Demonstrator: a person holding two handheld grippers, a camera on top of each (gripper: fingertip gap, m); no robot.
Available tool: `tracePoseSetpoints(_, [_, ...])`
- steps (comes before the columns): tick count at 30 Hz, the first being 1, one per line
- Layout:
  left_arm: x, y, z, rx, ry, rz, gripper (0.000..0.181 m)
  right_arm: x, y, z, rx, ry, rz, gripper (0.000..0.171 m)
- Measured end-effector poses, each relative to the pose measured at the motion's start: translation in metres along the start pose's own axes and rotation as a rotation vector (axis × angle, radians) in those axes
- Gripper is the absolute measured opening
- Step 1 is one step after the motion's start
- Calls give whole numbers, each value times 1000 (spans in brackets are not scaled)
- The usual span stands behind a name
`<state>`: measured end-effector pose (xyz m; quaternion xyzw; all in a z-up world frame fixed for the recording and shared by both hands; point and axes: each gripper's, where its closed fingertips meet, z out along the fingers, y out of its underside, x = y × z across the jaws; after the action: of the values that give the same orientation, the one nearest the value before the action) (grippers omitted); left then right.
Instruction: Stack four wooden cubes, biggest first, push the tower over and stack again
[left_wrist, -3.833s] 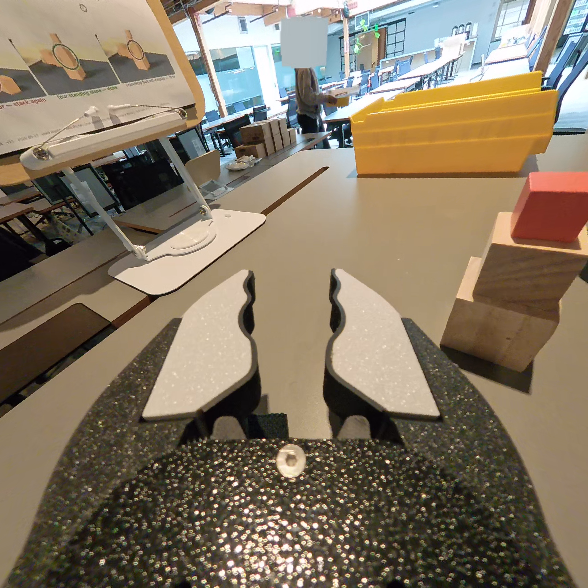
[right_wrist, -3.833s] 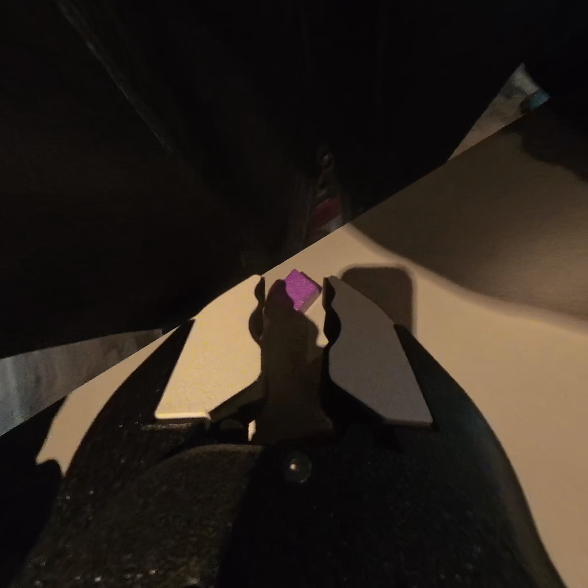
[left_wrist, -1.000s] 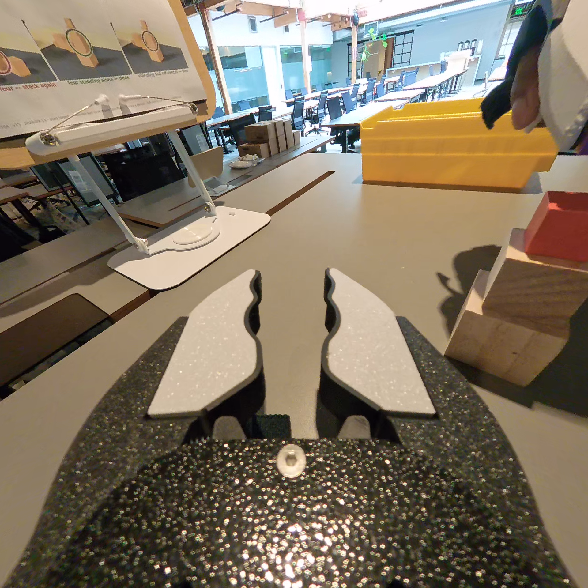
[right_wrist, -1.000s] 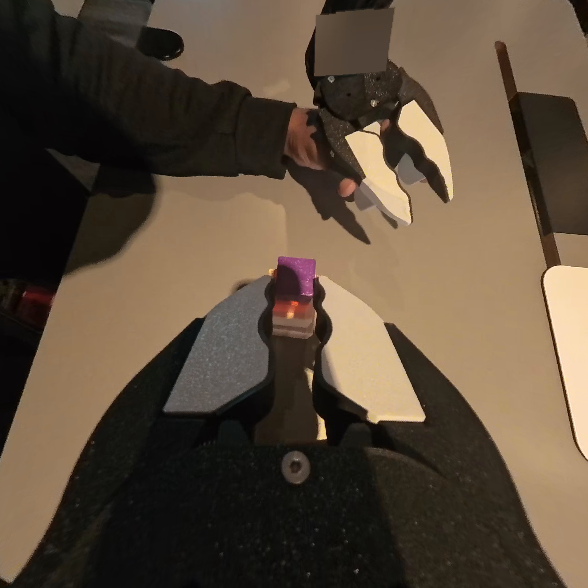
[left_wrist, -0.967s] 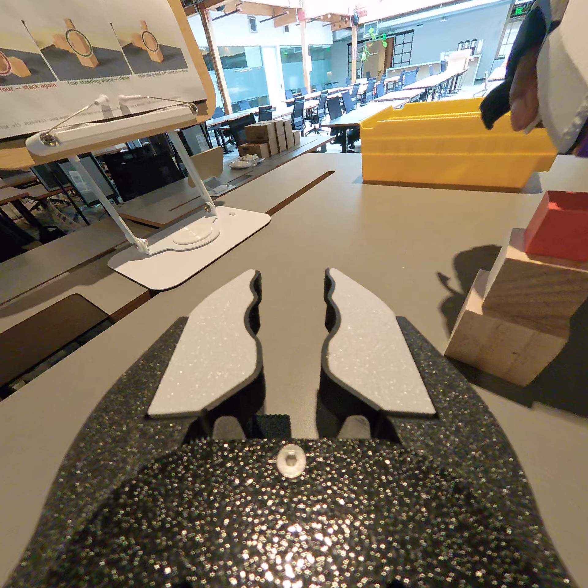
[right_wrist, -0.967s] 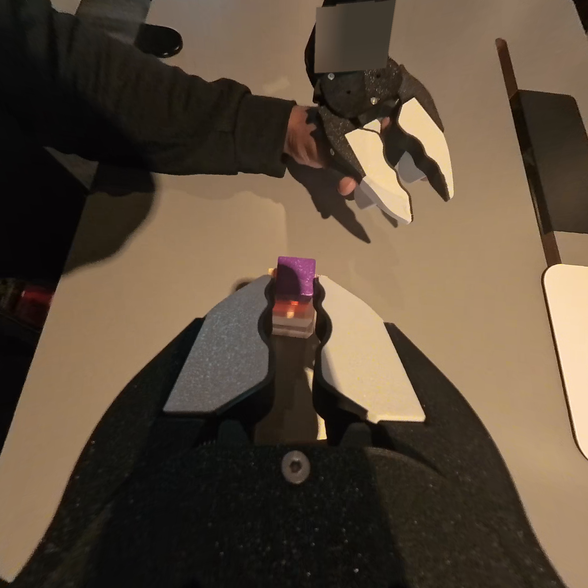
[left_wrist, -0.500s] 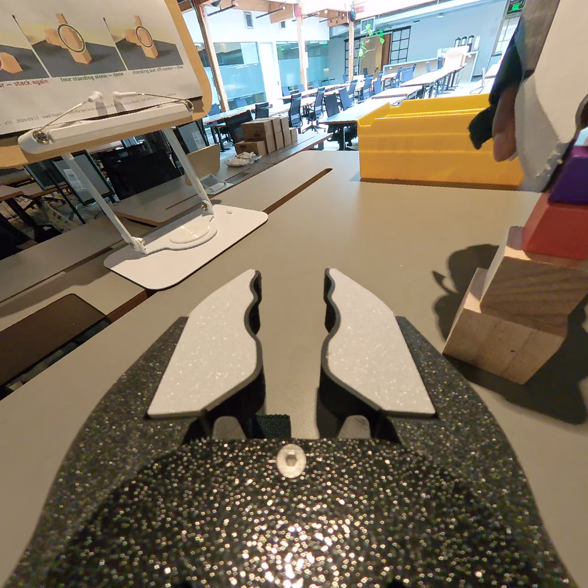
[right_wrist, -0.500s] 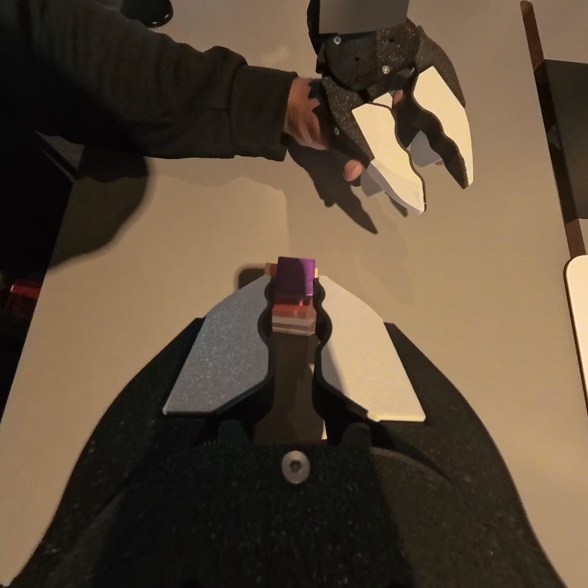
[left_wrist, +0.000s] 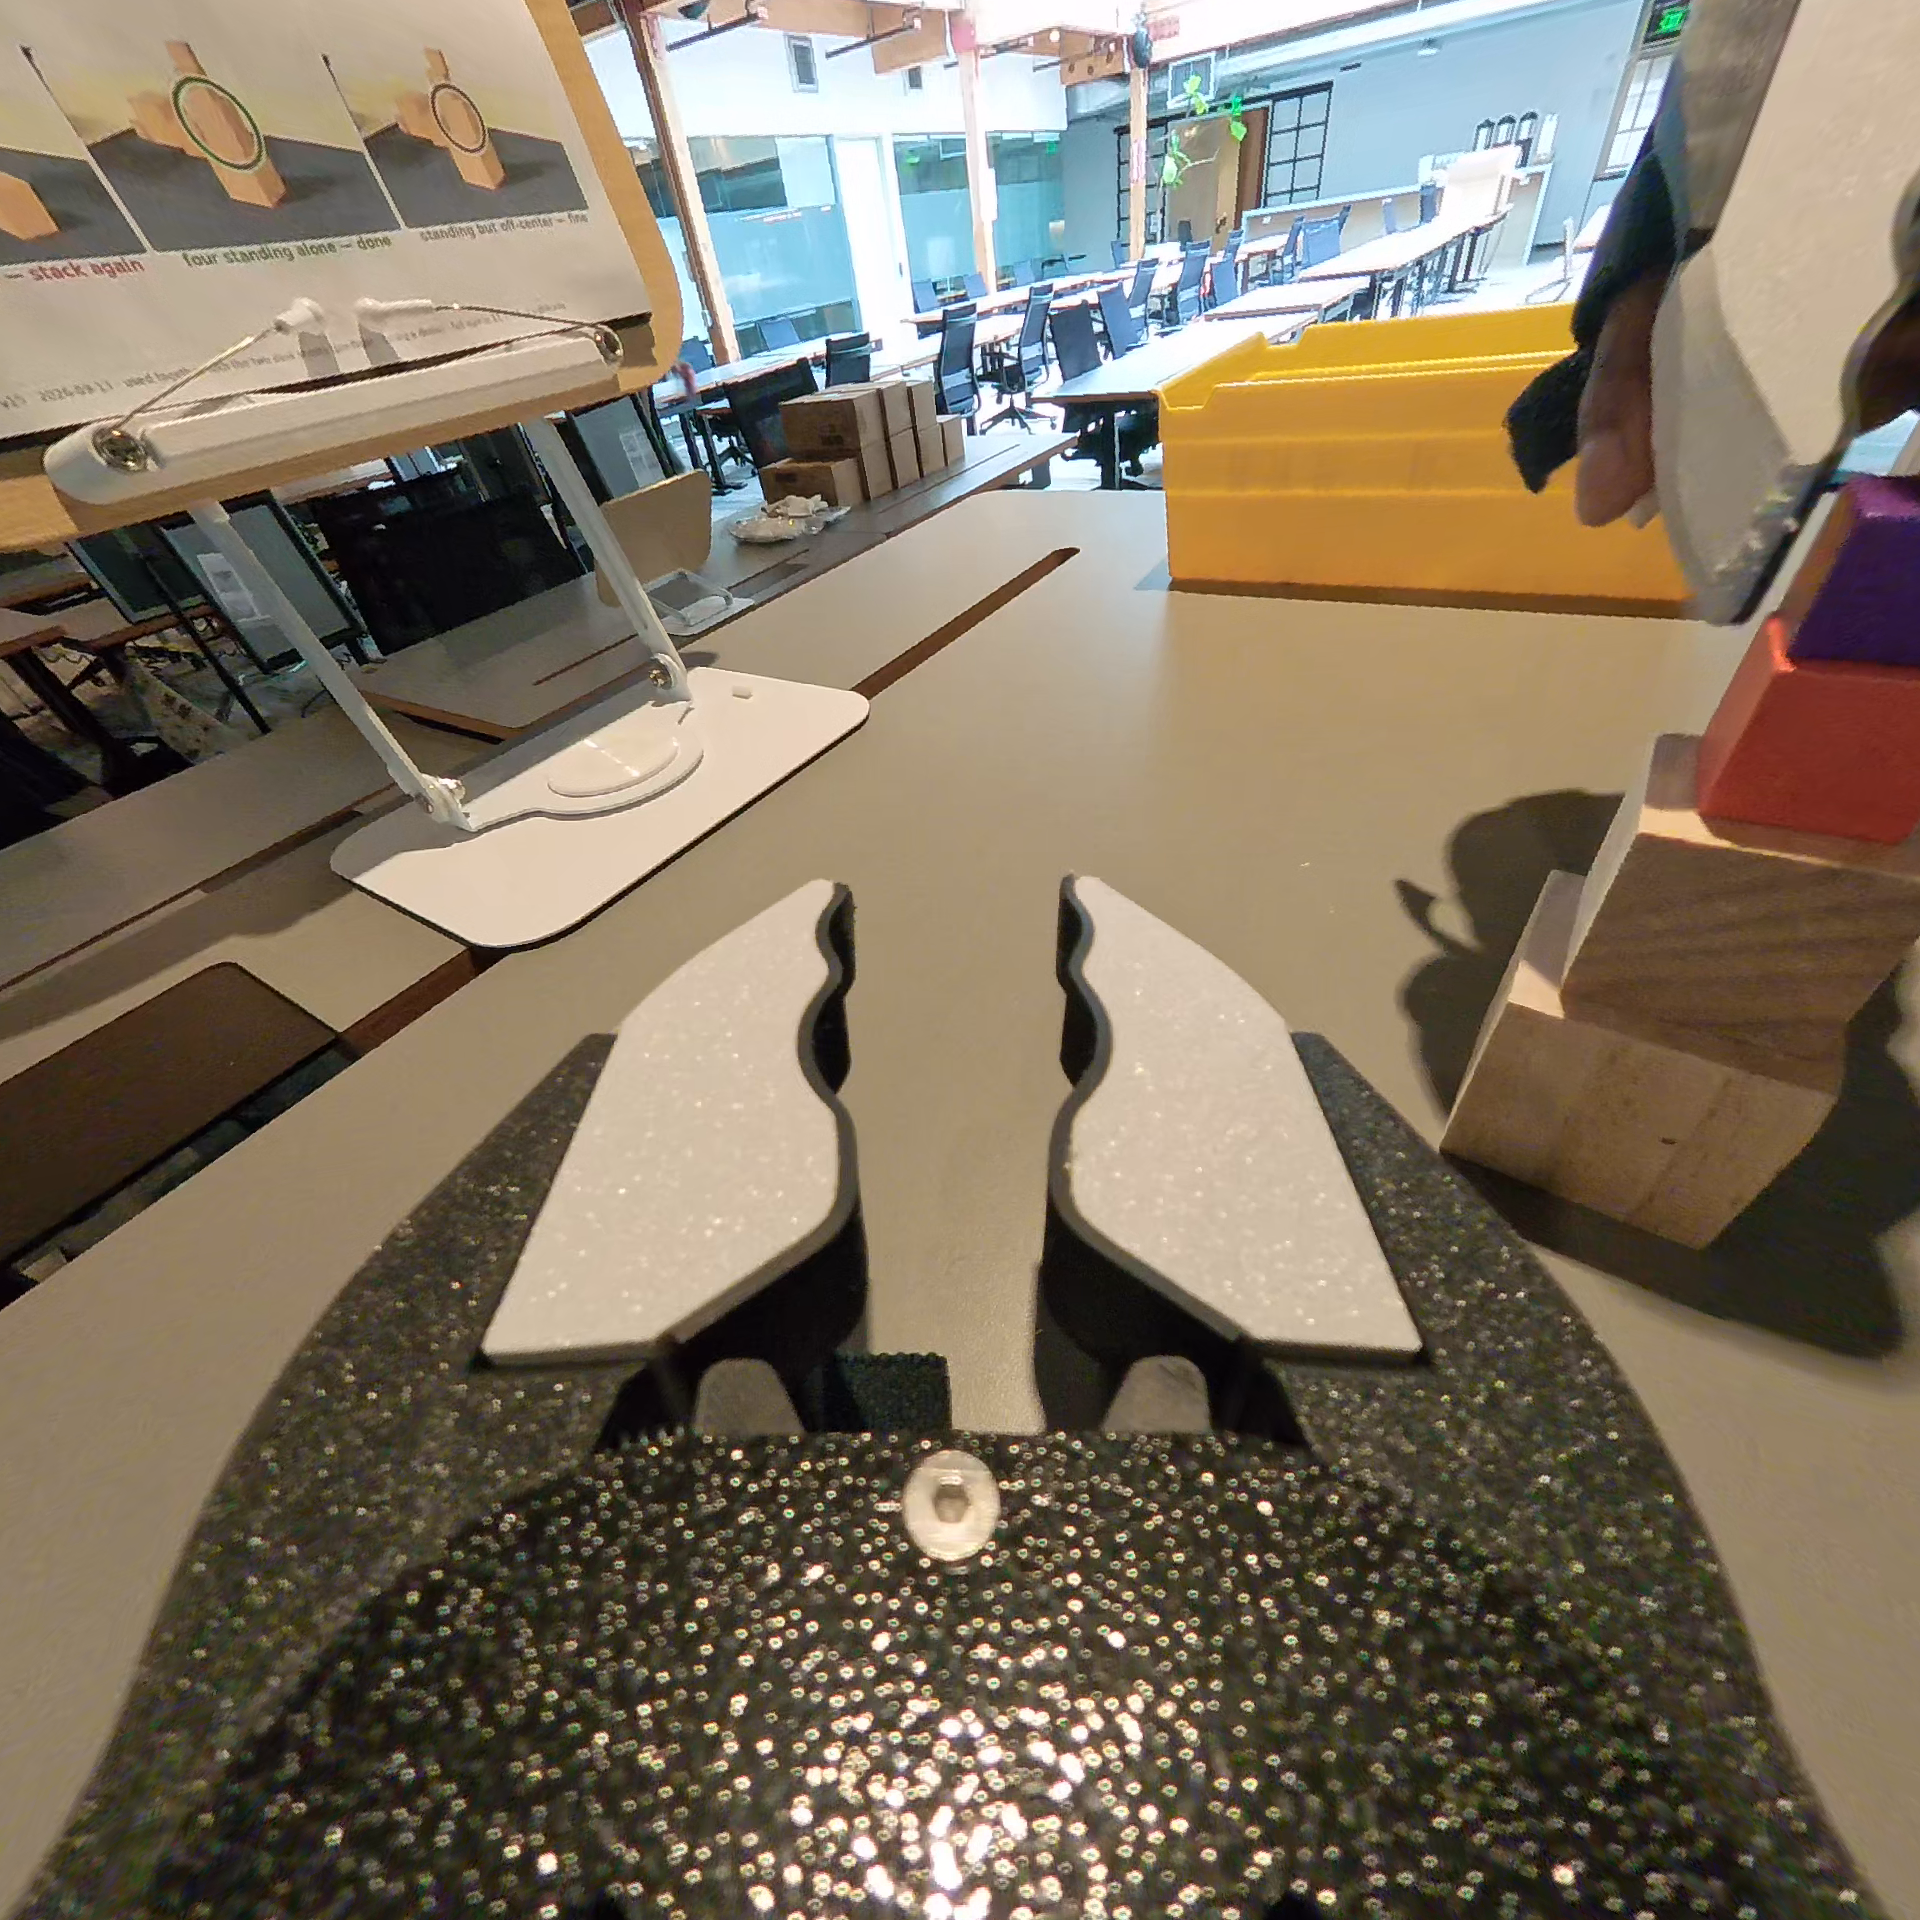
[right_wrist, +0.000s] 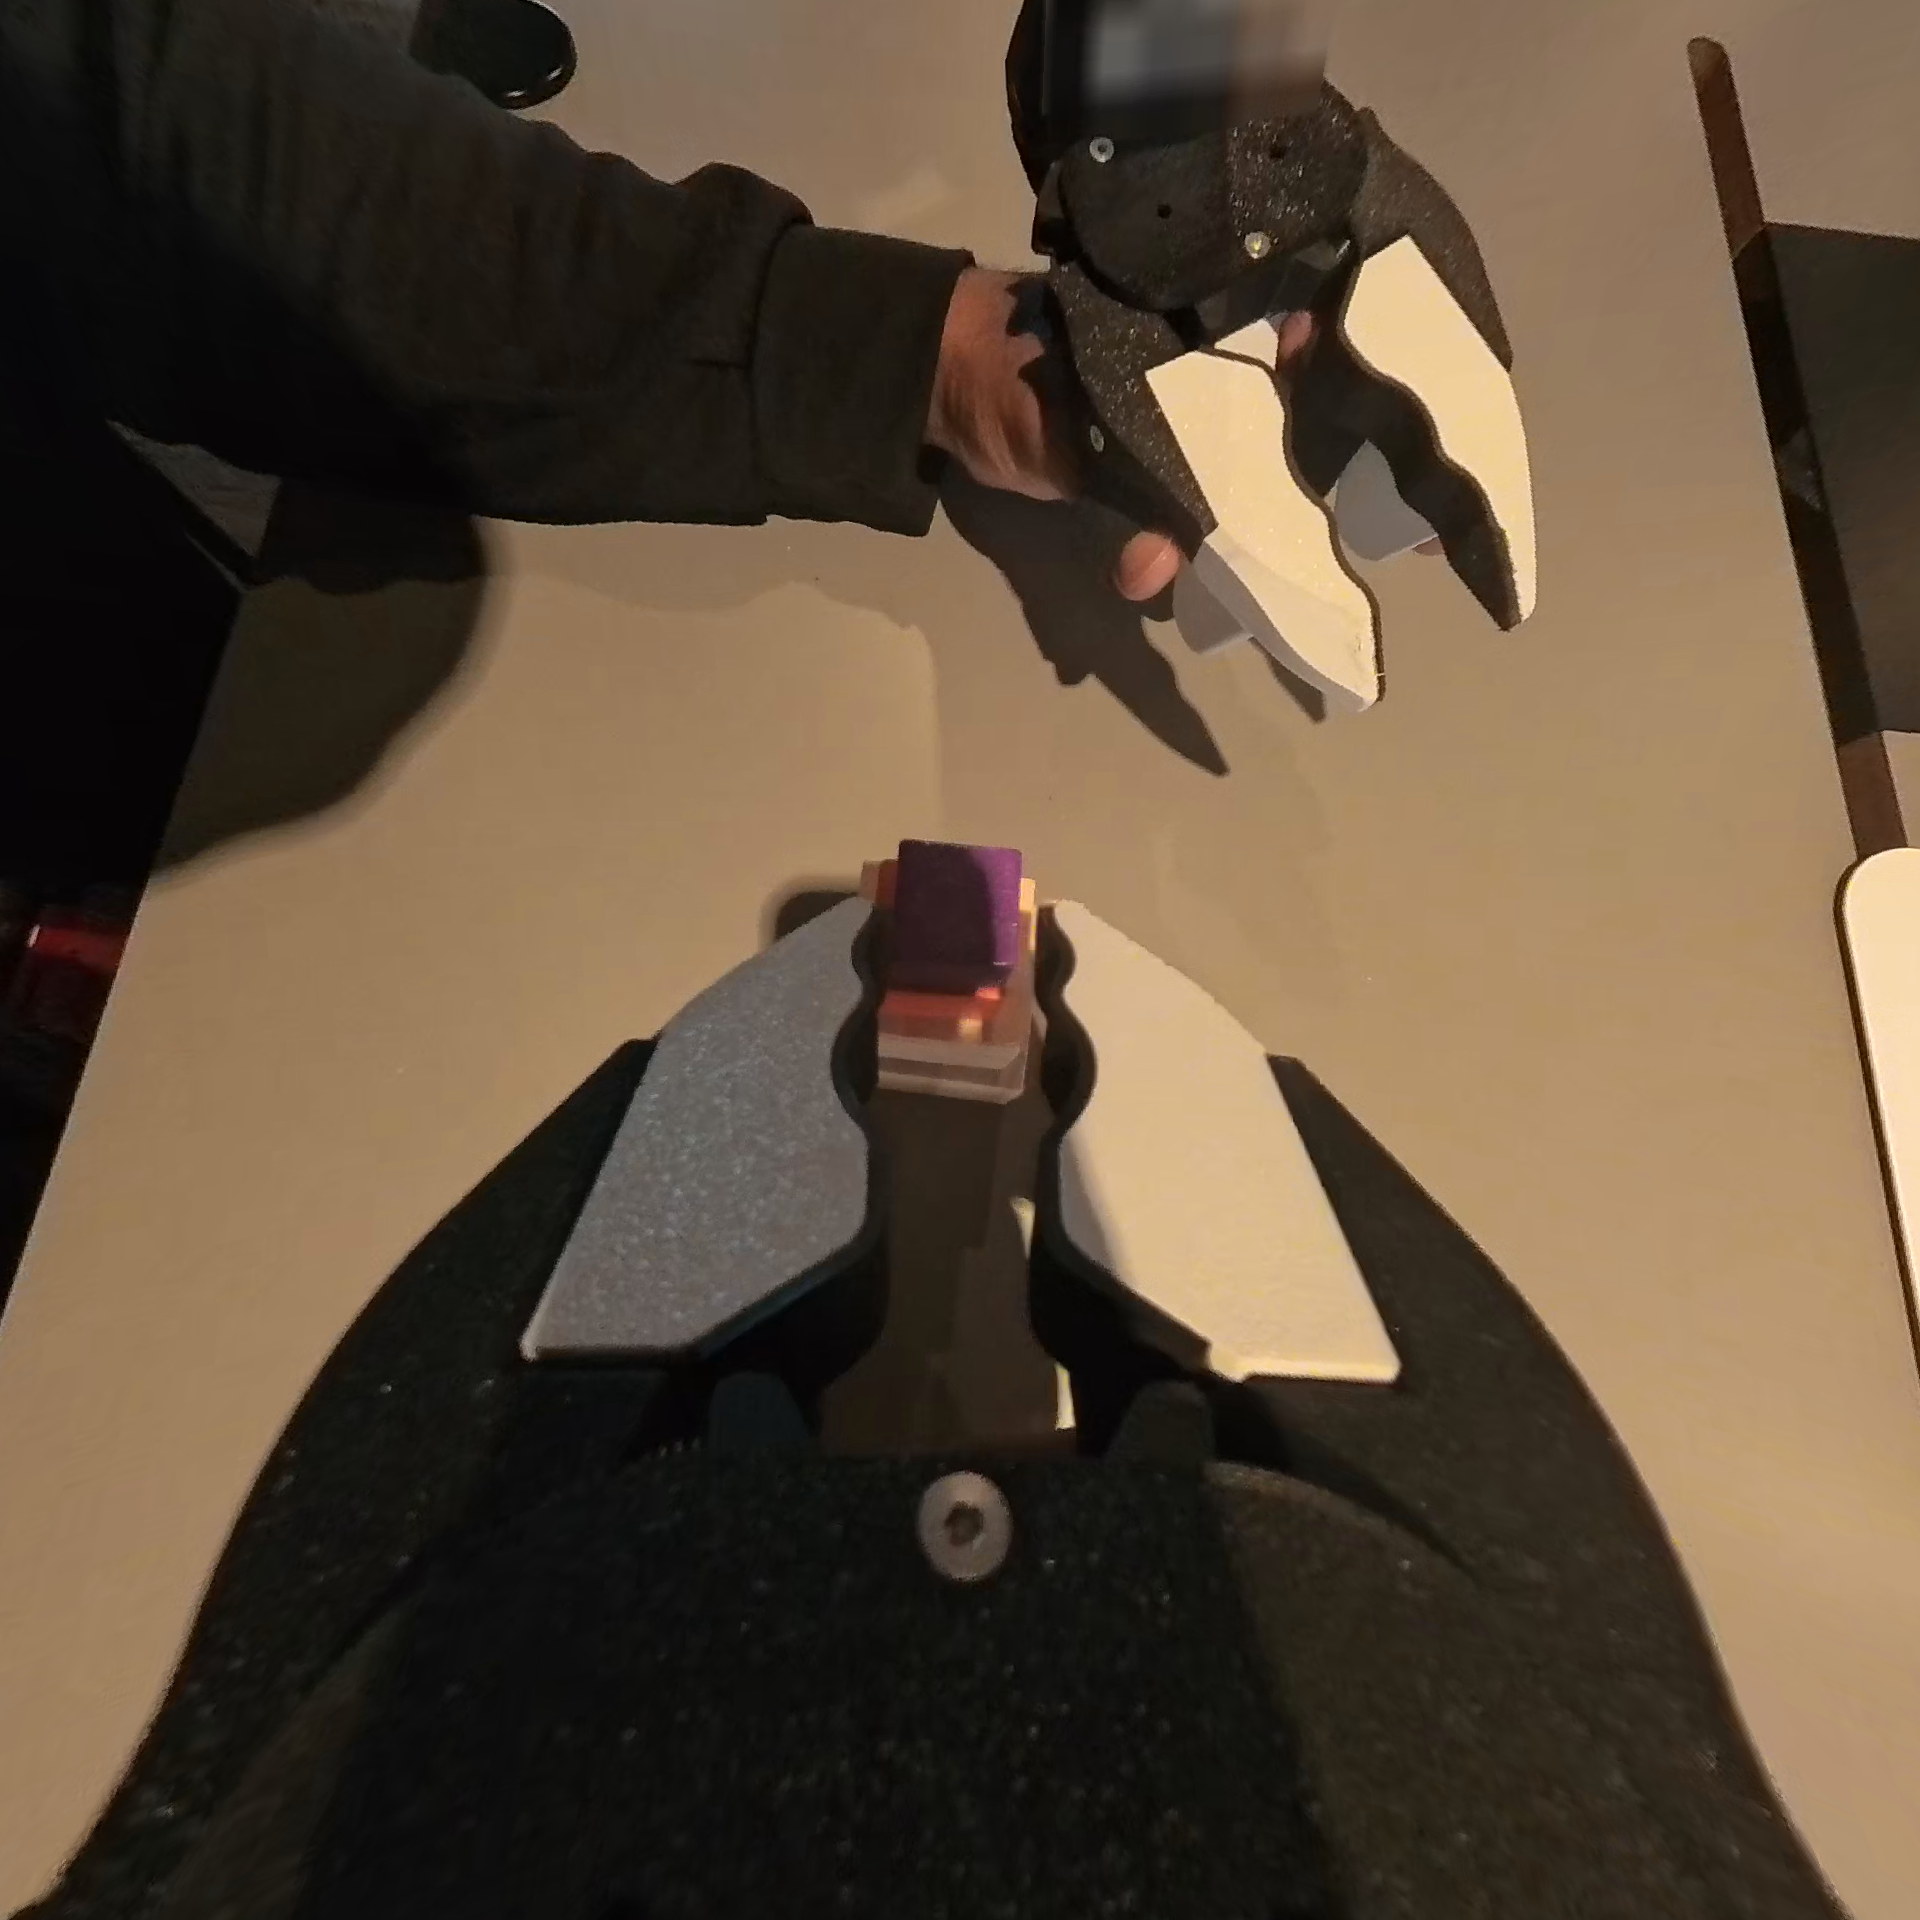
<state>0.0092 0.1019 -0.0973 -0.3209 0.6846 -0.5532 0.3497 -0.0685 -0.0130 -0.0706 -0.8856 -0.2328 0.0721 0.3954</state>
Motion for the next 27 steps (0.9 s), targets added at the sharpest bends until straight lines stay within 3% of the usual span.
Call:
tracePoseSetpoints(6, [1,0,-1,4,4,4,37,-7,6,-1,-23,-36,-40,44])
tracePoseSetpoints(12, [2,-1,-1,10,4,16,37,-20,49,-20,-107,-184,-93,48])
tracePoseSetpoints(15, [4,1,0,-9,-13,41,32,-10,67,-18,-34,-261,-28,41])
tracePoseSetpoints(19, [37,2,9,-33,83,121,0,37,88,8,99,-226,211,29])
tracePoseSetpoints(27, [90,10,34,-123,230,244,0,65,96,20,214,-231,409,17])
